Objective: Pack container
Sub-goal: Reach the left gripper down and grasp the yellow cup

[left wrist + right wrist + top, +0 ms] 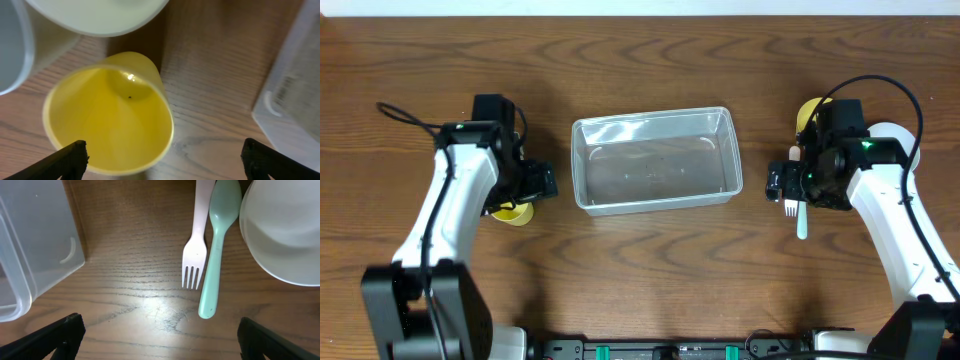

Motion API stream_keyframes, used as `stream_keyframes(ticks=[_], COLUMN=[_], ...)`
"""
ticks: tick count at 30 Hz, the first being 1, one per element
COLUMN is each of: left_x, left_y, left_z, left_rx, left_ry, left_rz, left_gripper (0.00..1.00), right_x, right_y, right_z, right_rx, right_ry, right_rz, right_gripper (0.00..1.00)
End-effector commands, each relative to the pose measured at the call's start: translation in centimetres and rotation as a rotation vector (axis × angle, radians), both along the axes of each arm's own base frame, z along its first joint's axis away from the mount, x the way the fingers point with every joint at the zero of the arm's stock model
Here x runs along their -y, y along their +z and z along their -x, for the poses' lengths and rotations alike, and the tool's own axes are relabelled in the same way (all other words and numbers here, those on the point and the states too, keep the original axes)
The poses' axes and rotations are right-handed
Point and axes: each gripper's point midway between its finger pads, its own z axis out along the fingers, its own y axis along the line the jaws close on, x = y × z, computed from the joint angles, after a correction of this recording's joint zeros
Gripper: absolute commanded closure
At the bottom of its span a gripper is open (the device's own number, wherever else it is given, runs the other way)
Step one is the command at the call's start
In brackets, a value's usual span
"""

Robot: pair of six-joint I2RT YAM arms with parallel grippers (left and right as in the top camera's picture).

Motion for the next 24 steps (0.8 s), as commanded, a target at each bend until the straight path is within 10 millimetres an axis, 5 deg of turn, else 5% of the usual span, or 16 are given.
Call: stream_keyframes(ticks=[1,5,12,18,24], left_x=[-0.1,0.0,0.3,0.7,3.6], left_y=[-1.5,-3.1,-2.8,-0.8,5.8], left_z=[-0.2,0.1,0.0,-0.1,-1.0], left_rx=[-0.049,-0.105,-0.099,-0.058,0.104], left_ry=[0.013,0.025,0.026,0.046,-0.041], left_rz=[0.000,0.008,0.028,0.026,0.043], left_gripper=[0.11,0.49,0.87,0.94,0.94], right_x=[0.0,0.0,0.0,0.1,0.1], right_y=[0.0,-0.1,-0.1,-0.1,-0.1], right_z=[-0.2,-0.1,0.0,0.0,0.0], right_rx=[-0.006,-0.011,-0.014,-0.013,-0.013], right_ry=[0.006,0.006,0.006,0.007,0.007], right_rz=[-0.005,-0.005,-0.005,-0.004,-0.004], right_gripper=[0.01,0.01,0.02,0.01,0.01])
